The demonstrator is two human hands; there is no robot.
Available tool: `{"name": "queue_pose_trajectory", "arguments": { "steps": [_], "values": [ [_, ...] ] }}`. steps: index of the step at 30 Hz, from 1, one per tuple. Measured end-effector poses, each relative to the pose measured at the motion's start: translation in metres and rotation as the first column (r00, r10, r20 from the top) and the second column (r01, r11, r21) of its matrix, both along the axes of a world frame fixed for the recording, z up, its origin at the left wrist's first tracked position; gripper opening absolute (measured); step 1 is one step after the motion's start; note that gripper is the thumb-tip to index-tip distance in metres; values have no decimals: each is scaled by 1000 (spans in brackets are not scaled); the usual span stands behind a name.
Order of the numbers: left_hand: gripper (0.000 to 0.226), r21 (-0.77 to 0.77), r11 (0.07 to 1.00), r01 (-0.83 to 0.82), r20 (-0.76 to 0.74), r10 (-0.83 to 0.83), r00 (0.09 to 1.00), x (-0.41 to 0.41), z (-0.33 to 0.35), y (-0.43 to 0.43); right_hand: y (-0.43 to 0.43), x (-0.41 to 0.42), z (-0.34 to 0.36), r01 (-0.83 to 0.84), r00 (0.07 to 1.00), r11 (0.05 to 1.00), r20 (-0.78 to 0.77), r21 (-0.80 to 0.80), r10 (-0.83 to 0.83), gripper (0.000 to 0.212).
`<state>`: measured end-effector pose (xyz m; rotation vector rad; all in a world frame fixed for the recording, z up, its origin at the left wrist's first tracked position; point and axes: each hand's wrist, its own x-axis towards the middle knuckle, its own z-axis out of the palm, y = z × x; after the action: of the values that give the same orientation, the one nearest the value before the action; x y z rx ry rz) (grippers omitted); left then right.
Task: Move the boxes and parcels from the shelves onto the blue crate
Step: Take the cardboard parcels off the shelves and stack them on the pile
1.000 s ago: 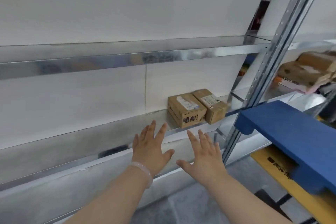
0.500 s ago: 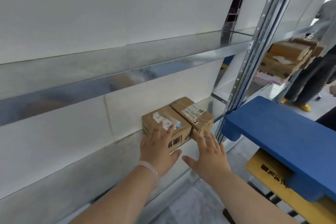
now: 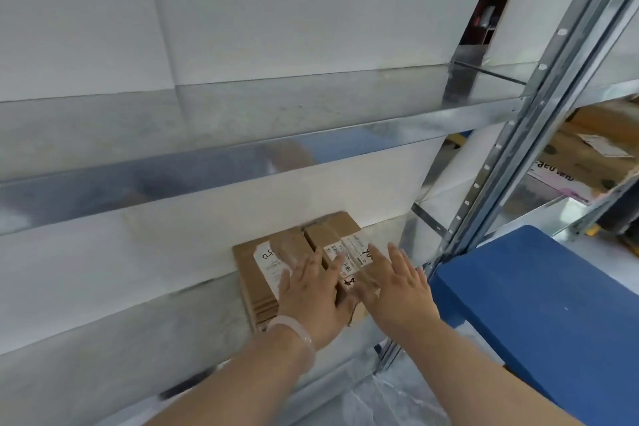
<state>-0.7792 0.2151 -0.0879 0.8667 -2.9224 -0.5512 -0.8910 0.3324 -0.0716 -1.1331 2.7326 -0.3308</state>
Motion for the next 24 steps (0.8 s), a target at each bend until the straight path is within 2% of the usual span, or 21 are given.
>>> {"name": "queue_pose_trajectory", "arguments": {
  "steps": [8, 12, 19, 24],
  "values": [
    [67, -33, 975, -218, 186, 220, 958, -56, -3, 9, -25, -84, -14, -174, 983, 980, 69, 93, 168, 69],
    [68, -60, 966, -253, 287, 259, 922, -66, -8, 14, -38, -100, -19, -264, 961, 960, 107, 93, 254, 68],
    [67, -85, 966, -243, 309, 257, 915, -90, -7, 21, -33, -124, -32, -292, 949, 951, 156, 101, 275, 66],
    [70, -78, 952, -296, 316, 305, 898, -103, -8, 15, -39, -137, -36, -238, 919, 971, 327, 13, 221, 66]
  ]
}}
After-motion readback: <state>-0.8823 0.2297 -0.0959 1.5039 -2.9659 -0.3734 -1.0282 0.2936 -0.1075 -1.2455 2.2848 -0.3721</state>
